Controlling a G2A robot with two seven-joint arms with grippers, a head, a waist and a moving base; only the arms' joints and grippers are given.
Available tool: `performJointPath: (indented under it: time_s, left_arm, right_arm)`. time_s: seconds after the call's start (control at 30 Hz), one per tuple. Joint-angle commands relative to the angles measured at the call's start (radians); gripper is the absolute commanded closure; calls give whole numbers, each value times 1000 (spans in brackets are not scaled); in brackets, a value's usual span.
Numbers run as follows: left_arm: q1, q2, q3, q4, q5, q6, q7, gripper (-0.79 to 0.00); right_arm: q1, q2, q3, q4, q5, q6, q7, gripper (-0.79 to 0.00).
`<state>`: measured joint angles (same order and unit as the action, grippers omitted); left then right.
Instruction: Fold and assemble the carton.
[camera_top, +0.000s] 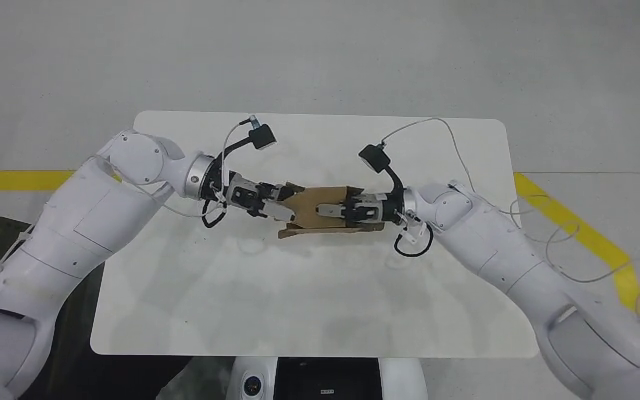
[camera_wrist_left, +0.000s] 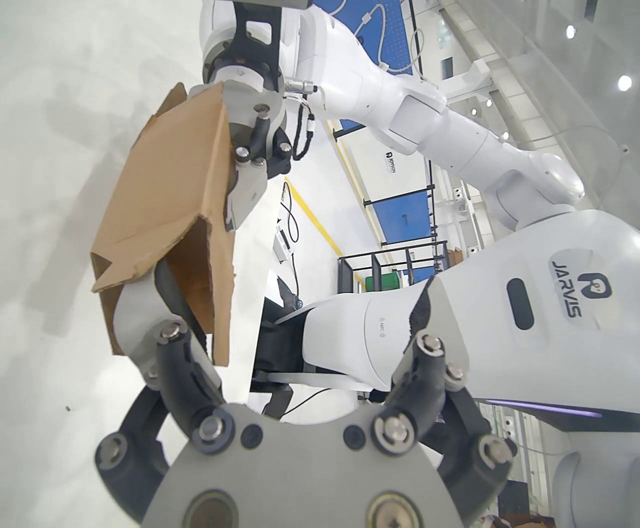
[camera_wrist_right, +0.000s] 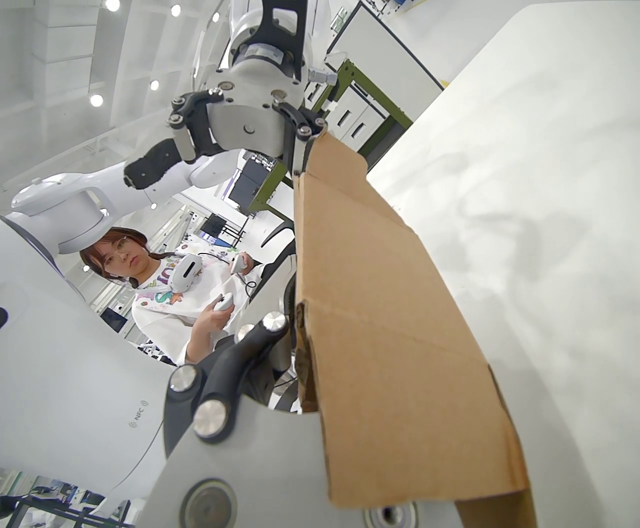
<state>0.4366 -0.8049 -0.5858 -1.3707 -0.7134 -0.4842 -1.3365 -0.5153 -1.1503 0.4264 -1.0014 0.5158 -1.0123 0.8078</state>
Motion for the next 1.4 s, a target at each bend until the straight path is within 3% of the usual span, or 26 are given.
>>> performJointPath:
  time_s: [0.0, 0.43, 1.37]
  left_arm:
    - [15, 4, -10, -8, -21, 7, -7, -785]
    - [67, 8, -73, -69, -69, 24, -24, -785]
    - [35, -63, -46, -65, 42, 26, -26, -785]
  right_arm:
    - [-5, -4, 16, 6, -6, 0, 0, 0]
    - [-43, -39, 96, 28, -72, 0, -1, 0]
    - [-88, -84, 195, 15, -181, 0, 0, 0]
